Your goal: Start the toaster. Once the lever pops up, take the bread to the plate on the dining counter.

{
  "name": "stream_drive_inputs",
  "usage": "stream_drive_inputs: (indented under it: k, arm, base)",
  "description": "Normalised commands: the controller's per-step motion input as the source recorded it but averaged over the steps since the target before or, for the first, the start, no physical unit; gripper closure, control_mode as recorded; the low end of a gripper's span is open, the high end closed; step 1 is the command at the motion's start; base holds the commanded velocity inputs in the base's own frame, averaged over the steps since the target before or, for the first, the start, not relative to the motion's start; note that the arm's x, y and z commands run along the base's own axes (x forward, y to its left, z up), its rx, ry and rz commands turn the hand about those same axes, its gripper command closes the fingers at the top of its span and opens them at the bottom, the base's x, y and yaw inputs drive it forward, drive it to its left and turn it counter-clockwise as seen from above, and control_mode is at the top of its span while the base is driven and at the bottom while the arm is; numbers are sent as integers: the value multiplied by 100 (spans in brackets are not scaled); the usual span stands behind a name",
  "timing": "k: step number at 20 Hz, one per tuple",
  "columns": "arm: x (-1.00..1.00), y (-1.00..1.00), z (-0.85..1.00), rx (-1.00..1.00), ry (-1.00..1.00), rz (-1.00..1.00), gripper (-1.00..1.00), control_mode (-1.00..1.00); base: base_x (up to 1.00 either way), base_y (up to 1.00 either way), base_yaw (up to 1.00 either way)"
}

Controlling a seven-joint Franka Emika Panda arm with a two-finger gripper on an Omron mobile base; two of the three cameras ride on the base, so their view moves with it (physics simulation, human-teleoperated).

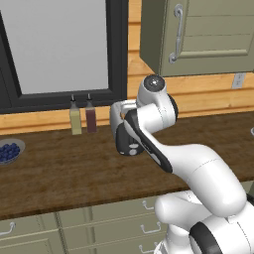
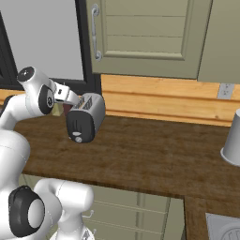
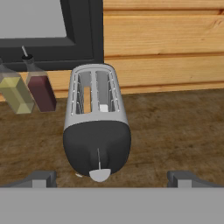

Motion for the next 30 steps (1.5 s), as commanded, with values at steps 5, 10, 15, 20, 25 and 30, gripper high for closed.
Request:
stream_drive_inputs:
  k: [5,10,15,20,25,30]
  arm:
    - [0,0,0,0,0,0,-100,-100]
    - [0,0,0,0,0,0,-100,-100]
    - [0,0,0,0,0,0,-100,-100]
    - [0,0,0,0,0,0,-100,-100]
    - [0,0,0,0,0,0,-100,-100]
    - [0,0,0,0,0,0,-100,-100]
  base:
    - [0,0,0]
    - [0,0,0]
    - [0,0,0]
    - [0,0,0]
    - [0,0,0]
    - [0,0,0]
